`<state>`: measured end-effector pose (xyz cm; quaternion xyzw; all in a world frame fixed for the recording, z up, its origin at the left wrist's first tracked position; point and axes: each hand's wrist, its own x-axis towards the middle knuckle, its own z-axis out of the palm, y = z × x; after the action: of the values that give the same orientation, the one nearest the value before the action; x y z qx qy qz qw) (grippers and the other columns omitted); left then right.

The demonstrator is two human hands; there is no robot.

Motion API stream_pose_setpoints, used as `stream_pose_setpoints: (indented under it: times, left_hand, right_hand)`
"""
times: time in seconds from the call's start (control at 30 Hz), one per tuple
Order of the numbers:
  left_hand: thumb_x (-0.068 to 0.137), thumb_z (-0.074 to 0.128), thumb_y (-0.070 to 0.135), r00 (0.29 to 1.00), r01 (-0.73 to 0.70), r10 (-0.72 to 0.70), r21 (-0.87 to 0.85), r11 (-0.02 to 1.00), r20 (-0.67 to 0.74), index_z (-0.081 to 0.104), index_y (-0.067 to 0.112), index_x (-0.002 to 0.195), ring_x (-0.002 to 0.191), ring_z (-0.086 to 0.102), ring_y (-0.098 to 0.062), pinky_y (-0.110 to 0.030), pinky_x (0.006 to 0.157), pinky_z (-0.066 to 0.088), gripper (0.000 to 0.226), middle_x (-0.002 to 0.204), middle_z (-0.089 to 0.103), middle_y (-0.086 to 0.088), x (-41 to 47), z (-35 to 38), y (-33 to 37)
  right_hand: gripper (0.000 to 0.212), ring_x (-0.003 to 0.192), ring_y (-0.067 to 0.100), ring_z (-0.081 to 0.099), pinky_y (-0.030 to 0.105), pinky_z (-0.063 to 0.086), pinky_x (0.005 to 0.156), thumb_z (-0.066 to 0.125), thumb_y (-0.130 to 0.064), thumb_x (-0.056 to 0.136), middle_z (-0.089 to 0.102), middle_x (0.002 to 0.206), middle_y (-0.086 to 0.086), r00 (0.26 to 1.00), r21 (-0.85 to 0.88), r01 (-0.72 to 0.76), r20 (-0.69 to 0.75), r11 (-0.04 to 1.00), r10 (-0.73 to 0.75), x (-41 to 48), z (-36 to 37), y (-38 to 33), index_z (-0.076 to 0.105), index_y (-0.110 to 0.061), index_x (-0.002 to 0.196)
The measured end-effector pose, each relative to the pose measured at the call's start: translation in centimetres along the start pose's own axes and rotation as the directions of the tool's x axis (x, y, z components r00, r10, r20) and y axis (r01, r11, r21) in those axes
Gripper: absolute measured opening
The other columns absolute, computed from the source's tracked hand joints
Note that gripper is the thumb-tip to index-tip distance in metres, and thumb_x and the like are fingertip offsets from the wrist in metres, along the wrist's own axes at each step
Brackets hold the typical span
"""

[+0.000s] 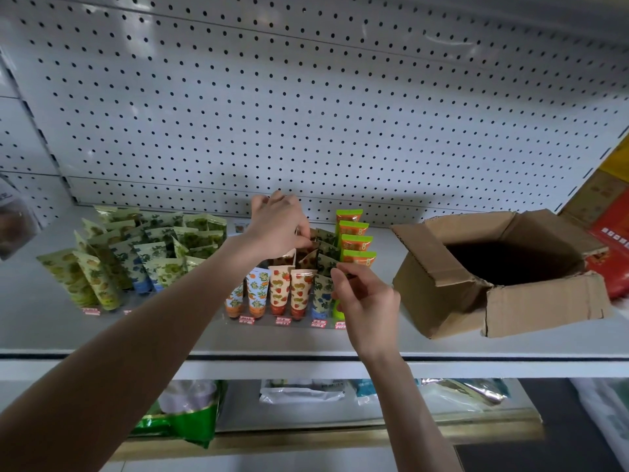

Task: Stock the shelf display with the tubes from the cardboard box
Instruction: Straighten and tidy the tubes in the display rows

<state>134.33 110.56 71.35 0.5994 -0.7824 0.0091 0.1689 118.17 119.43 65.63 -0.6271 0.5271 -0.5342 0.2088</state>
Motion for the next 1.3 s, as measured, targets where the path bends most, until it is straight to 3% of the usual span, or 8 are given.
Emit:
stream_pose_setpoints:
  times: [0.3,0.47,0.63,0.8,0.93,1.07,1.3]
  left_hand:
    - [0.081,0.064,0.045,1.000,0.010,-0.010,-0.003,1.000,0.004,0.071,0.030,0.086,0.111,0.036,-0.018,-0.036,0.090,0.018,0.017,0.110,0.052,0.004,-0.4,0.1,0.2]
    - [0.080,0.064,0.048,0.999,0.041,-0.044,-0.099,0.994,-0.030,0.072,0.032,0.089,0.112,0.038,-0.018,-0.036,0.091,0.020,0.020,0.112,0.053,0.004,-0.8,-0.6,0.1]
    - [0.076,0.068,0.049,0.999,0.026,-0.020,-0.155,0.988,0.037,0.073,0.030,0.084,0.112,0.035,-0.018,-0.036,0.094,0.017,0.021,0.109,0.052,0.005,-1.5,-1.8,0.4]
    - [0.075,0.071,0.044,0.997,0.003,0.006,-0.119,0.993,0.077,0.074,0.029,0.084,0.116,0.029,-0.017,-0.032,0.087,0.012,0.018,0.110,0.052,0.006,-2.0,-1.6,0.8]
    - [0.080,0.068,0.040,0.996,-0.016,0.023,-0.090,0.996,0.087,0.074,0.027,0.085,0.116,0.031,-0.017,-0.030,0.084,0.011,0.015,0.111,0.051,0.007,-2.1,-1.5,1.0]
    - [0.083,0.065,0.031,0.997,-0.032,0.035,-0.054,0.998,0.071,0.073,0.027,0.086,0.116,0.032,-0.015,-0.028,0.076,0.010,0.009,0.113,0.052,0.007,-2.1,-1.4,0.9]
    - [0.081,0.068,0.033,0.998,-0.043,0.044,-0.019,0.999,0.044,0.074,0.028,0.086,0.112,0.034,-0.014,-0.031,0.081,0.013,0.010,0.110,0.053,0.008,-2.3,-1.1,0.5]
  right_hand:
    - [0.017,0.057,0.004,0.060,0.031,0.054,0.059,0.064,-0.026,0.088,0.062,0.063,-0.015,1.000,-0.008,0.002,0.014,1.000,-0.002,-0.1,-0.2,0.0,0.071,-0.014,0.099]
    - [0.017,0.059,0.008,0.061,0.033,0.054,0.059,0.064,-0.025,0.088,0.066,0.068,-0.005,1.000,-0.009,0.012,0.016,1.000,-0.012,-0.2,-0.2,0.1,0.071,-0.014,0.098]
    - [0.017,0.058,0.002,0.059,0.016,0.047,0.056,0.064,-0.025,0.088,0.061,0.061,-0.017,1.000,-0.010,0.025,0.019,1.000,-0.025,-0.2,-0.1,0.0,0.071,-0.013,0.097]
    - [0.018,0.056,0.006,0.059,0.022,0.048,0.054,0.063,-0.029,0.088,0.061,0.059,-0.014,0.999,-0.010,0.027,0.033,1.000,-0.026,-0.3,-0.1,-0.1,0.071,-0.015,0.098]
    - [0.019,0.057,0.005,0.059,0.016,0.046,0.054,0.063,-0.029,0.088,0.062,0.061,-0.012,0.999,-0.014,0.027,0.025,1.000,-0.027,-0.3,-0.2,-0.1,0.071,-0.016,0.098]
    - [0.020,0.055,0.005,0.059,0.020,0.049,0.055,0.063,-0.029,0.088,0.064,0.063,-0.008,0.999,-0.018,0.025,0.030,1.000,-0.024,-0.4,-0.2,-0.1,0.071,-0.015,0.099]
    - [0.019,0.056,0.005,0.060,0.024,0.051,0.055,0.063,-0.028,0.088,0.065,0.065,-0.007,0.999,-0.027,0.021,0.028,0.999,-0.020,-0.4,-0.1,-0.1,0.071,-0.015,0.099]
